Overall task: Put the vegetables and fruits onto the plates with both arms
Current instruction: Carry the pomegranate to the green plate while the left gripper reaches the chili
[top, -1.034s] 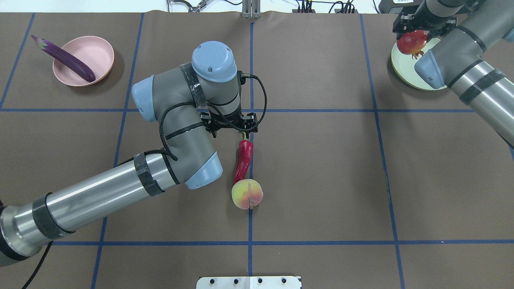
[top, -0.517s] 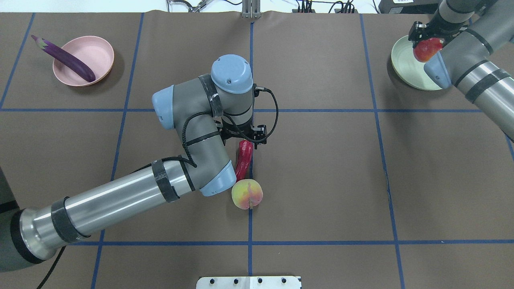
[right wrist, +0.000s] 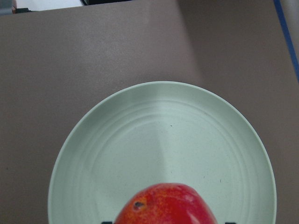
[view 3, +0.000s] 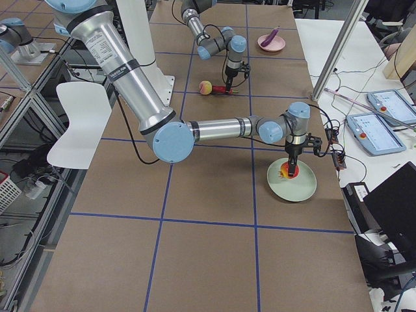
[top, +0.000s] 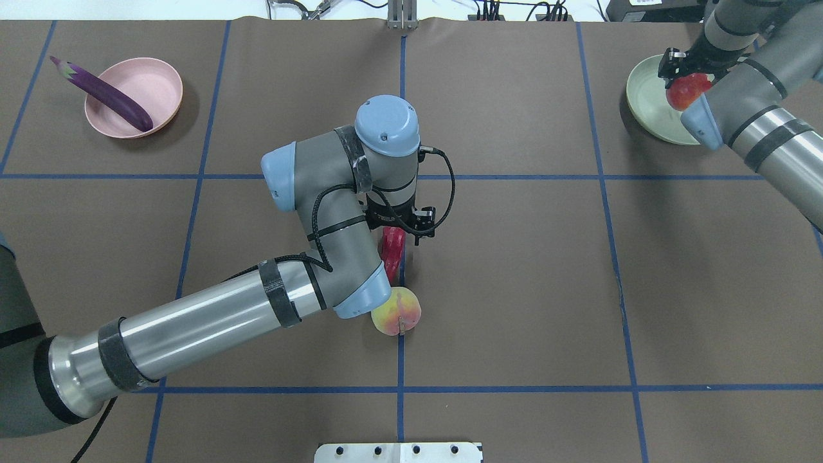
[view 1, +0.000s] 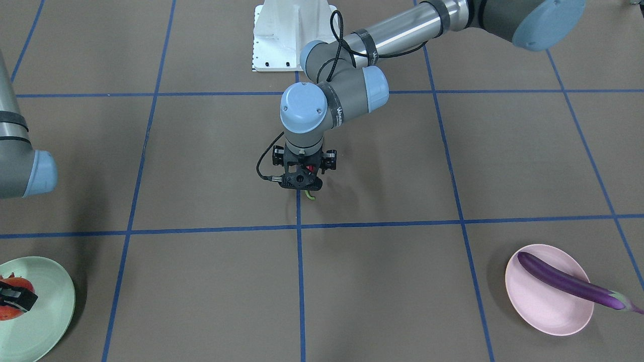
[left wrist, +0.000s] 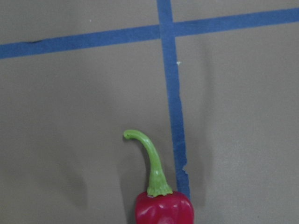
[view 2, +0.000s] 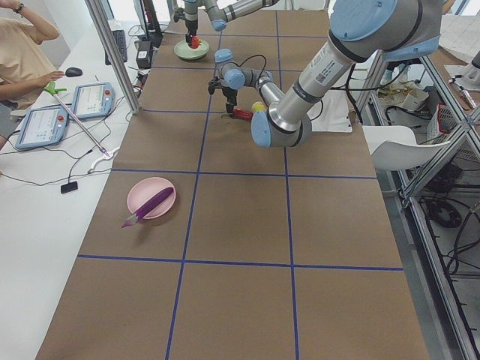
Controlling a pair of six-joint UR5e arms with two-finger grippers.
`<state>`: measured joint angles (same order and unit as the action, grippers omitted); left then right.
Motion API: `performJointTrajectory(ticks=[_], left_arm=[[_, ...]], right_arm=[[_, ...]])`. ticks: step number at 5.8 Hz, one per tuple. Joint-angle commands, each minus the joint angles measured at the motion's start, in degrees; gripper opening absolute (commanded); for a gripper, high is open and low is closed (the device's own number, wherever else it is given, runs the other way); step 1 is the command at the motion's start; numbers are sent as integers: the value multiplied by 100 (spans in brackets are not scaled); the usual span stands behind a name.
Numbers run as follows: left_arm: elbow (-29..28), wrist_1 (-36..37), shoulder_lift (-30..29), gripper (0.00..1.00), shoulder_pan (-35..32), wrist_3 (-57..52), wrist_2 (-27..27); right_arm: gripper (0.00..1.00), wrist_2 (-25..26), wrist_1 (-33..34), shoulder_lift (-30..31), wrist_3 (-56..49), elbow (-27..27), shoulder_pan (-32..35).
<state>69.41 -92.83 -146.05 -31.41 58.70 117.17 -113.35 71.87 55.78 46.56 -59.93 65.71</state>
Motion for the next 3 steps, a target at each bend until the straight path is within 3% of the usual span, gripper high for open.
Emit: performJointTrajectory(ticks=[1,3], left_arm=[[-15,2,-2,79,12,36,7],[-15,-7,-2,13,64,307,7]], right_arm=[[97,15,-68,64,-24,60,-23],[100,15,-60,64,-77,34,-23]])
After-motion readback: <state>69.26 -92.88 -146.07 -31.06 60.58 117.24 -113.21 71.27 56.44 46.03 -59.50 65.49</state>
